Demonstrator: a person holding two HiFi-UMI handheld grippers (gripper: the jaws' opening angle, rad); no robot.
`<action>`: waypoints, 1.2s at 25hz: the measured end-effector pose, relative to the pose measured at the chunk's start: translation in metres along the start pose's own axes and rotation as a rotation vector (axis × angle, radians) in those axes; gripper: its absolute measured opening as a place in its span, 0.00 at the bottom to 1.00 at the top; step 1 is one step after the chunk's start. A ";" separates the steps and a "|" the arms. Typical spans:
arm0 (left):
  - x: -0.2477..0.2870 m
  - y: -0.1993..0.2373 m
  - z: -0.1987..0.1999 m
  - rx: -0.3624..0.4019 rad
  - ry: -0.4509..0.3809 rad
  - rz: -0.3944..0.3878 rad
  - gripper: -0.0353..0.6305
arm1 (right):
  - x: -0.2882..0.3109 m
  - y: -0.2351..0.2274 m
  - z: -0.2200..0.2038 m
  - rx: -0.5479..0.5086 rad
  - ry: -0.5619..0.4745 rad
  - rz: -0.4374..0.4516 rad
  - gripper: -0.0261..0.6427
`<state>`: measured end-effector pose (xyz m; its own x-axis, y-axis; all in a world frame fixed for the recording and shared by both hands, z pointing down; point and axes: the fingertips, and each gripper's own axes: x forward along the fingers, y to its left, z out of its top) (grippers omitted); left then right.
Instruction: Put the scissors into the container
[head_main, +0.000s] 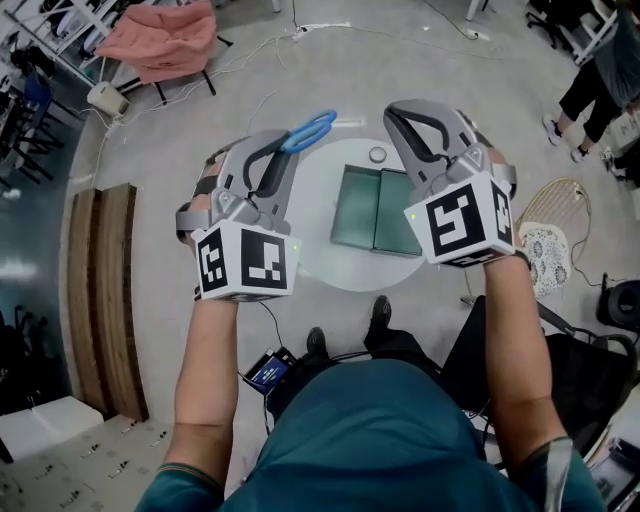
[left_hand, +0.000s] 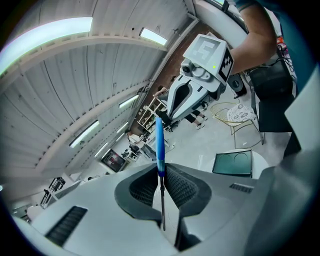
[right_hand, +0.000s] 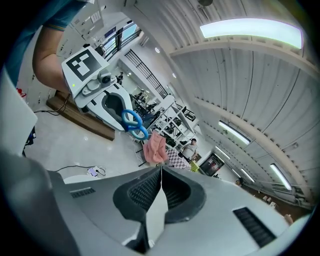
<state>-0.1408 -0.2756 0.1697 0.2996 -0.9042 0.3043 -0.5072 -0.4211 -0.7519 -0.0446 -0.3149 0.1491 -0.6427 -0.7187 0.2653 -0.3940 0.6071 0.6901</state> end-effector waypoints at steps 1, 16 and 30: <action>0.003 -0.001 -0.002 -0.006 0.003 -0.005 0.13 | 0.002 0.001 -0.002 0.005 0.002 0.005 0.09; 0.069 -0.070 -0.044 -0.070 0.063 -0.121 0.13 | 0.033 0.029 -0.083 0.076 0.066 0.048 0.09; 0.120 -0.126 -0.076 -0.127 0.113 -0.192 0.13 | 0.053 0.049 -0.156 0.117 0.128 0.081 0.09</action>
<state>-0.1025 -0.3364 0.3459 0.3115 -0.8061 0.5032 -0.5494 -0.5848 -0.5968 0.0049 -0.3762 0.3017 -0.5897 -0.6987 0.4050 -0.4232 0.6945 0.5819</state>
